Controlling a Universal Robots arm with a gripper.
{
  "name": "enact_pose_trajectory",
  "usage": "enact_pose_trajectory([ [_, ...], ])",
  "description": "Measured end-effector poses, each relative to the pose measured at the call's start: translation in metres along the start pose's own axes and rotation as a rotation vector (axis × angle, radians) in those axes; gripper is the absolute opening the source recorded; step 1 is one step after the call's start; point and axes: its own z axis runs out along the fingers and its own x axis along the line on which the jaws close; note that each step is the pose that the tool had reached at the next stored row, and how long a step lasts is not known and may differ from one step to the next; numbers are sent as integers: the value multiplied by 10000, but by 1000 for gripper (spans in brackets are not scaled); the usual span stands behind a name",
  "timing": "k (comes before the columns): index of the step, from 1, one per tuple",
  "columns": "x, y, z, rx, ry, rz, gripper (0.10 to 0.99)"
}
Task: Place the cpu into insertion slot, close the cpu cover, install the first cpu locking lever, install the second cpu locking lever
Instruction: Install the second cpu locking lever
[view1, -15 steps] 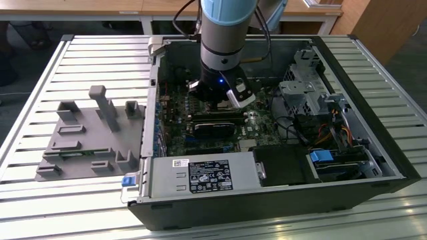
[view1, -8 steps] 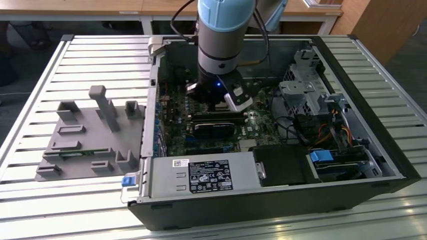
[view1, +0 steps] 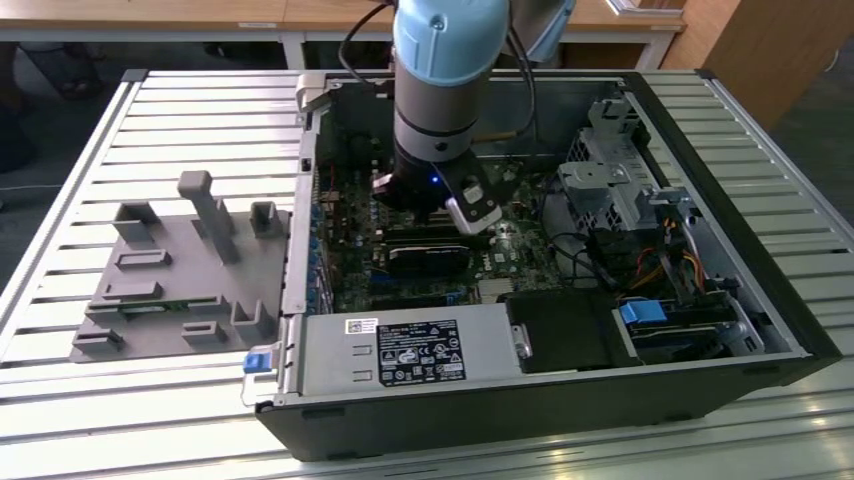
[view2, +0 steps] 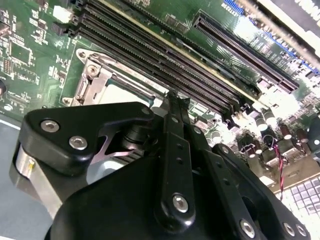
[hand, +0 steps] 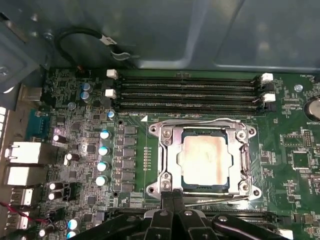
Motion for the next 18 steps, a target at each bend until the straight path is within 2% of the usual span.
enact_pose_trajectory([
  [3,9,-30,-6,-218,-1,0,122],
  [7,37,-62,-6,-380,-1,-1,122],
  [11,64,-82,11,-435,-3,0,122],
  [18,93,-101,47,-460,-2,0,122],
])
